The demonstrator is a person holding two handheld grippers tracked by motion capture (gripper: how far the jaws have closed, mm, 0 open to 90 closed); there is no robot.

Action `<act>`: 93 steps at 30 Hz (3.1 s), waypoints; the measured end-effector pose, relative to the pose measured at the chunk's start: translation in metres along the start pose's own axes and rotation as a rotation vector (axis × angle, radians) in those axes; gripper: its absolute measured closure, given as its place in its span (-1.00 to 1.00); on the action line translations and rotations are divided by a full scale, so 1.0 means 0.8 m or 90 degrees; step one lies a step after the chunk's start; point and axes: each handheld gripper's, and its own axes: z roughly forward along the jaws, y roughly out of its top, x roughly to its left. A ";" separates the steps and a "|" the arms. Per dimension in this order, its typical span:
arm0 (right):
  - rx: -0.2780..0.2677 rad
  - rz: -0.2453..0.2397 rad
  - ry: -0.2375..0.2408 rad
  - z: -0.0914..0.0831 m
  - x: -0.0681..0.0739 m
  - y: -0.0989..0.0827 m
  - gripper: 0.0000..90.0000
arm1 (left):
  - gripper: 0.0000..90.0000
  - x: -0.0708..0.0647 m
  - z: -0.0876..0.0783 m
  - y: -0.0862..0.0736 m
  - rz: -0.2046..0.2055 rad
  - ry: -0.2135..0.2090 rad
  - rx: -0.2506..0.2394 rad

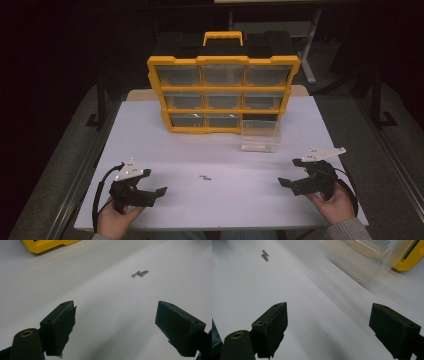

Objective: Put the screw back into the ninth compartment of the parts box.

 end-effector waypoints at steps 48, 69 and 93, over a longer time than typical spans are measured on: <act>0.096 -0.115 0.136 0.072 0.056 0.104 -0.48 | -0.66 -0.001 -0.001 0.003 0.017 -0.006 0.003; 0.146 -0.223 0.223 0.147 0.096 0.168 -0.02 | -0.66 0.000 -0.003 0.004 0.018 -0.007 -0.002; 0.250 -0.288 0.266 0.246 0.132 0.193 0.59 | -0.65 0.001 -0.008 0.003 0.009 -0.012 -0.016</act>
